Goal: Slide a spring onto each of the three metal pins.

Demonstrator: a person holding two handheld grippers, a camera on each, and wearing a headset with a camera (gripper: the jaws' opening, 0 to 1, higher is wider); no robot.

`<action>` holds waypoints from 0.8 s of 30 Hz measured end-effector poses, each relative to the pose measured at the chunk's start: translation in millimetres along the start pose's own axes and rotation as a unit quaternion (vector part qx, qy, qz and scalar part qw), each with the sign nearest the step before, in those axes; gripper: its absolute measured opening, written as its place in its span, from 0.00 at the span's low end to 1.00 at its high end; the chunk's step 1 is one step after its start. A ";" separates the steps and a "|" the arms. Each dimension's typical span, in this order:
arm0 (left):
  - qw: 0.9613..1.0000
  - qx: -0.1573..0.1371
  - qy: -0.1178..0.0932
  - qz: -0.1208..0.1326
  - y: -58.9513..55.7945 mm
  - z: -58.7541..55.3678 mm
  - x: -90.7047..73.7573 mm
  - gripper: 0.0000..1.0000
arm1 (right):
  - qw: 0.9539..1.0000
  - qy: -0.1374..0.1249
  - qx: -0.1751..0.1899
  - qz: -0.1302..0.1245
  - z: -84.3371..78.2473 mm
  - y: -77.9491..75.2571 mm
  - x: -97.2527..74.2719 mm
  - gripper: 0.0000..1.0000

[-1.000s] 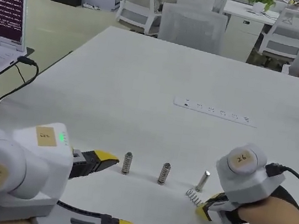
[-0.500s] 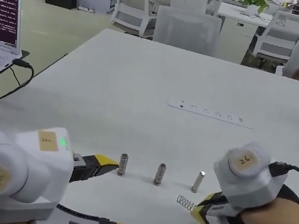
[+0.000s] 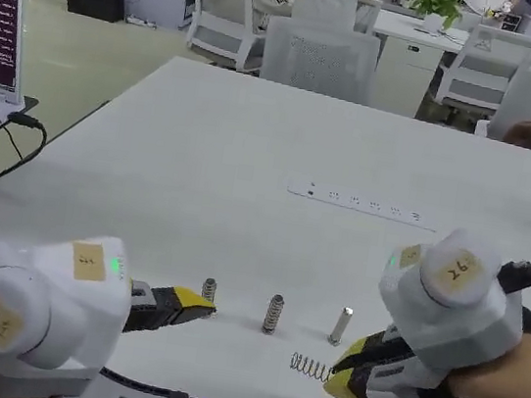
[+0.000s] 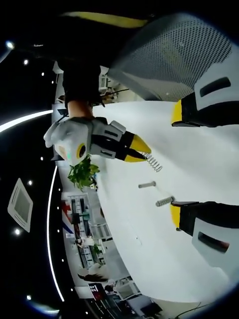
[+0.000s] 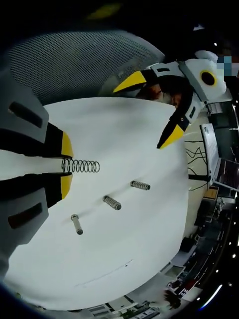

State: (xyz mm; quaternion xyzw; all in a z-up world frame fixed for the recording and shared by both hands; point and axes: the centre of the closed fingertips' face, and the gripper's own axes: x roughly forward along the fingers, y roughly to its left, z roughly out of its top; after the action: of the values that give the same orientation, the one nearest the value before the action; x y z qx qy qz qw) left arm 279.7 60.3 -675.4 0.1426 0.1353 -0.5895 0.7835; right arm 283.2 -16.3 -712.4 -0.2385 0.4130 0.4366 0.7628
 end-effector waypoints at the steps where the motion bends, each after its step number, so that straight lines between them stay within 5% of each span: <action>1: 1.000 0.004 -0.001 -0.004 -0.9 0.6 0.4 0.52 | 1.000 -0.003 -0.007 0.005 2.8 3.3 -1.7 0.08; 13: 0.998 0.039 -0.001 -0.046 -18.1 1.9 8.6 0.35 | 0.994 -0.011 -0.086 0.073 23.3 41.1 -15.8 0.08; 24: 0.995 0.060 -0.011 -0.078 -36.5 6.0 11.9 0.17 | 0.988 -0.004 -0.121 0.100 30.2 58.0 -15.5 0.08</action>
State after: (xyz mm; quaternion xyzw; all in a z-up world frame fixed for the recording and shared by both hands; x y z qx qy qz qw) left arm 248.0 37.8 -676.7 0.1721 0.1019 -0.6575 0.7264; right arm 241.5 27.6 -683.2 -0.2852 0.3760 0.5584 0.6823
